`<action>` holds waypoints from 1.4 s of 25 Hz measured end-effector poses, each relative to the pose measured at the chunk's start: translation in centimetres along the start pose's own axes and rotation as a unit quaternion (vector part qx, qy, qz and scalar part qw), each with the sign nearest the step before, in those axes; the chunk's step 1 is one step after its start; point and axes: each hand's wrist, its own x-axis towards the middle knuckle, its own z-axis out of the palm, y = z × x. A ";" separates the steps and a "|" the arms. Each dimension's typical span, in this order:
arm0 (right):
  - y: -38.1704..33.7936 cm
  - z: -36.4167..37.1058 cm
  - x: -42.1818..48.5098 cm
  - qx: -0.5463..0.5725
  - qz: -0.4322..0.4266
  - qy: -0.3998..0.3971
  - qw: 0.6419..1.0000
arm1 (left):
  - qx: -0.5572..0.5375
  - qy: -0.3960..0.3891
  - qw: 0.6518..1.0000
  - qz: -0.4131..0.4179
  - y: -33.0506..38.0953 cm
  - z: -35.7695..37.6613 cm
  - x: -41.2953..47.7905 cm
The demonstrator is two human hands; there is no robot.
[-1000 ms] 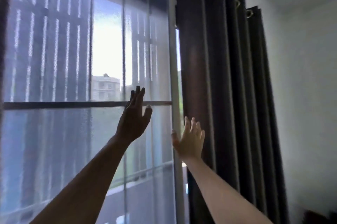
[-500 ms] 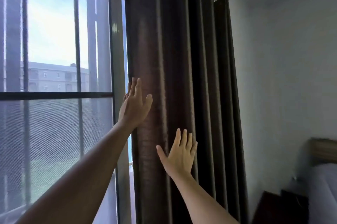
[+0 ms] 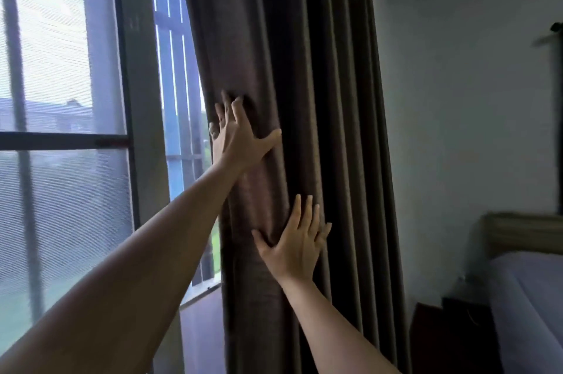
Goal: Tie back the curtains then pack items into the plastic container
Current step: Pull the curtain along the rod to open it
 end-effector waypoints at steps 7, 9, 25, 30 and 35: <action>4.4 1.9 5.4 -0.050 0.017 0.048 0.997 | -0.066 -0.004 0.998 0.021 2.5 5.8 4.7; 6.0 2.8 7.1 -0.063 0.014 0.061 0.996 | -0.068 -0.006 0.997 0.040 2.9 7.8 5.9; 26.1 12.4 29.0 -0.032 -0.005 0.085 0.996 | 0.014 -0.077 0.994 0.073 9.4 31.8 19.3; 33.3 15.3 34.4 -0.015 -0.019 0.084 0.996 | 0.036 -0.097 0.993 0.063 12.2 39.5 22.2; 38.5 16.8 36.7 0.027 0.052 0.000 0.998 | -0.005 -0.129 0.990 0.049 13.3 45.4 23.3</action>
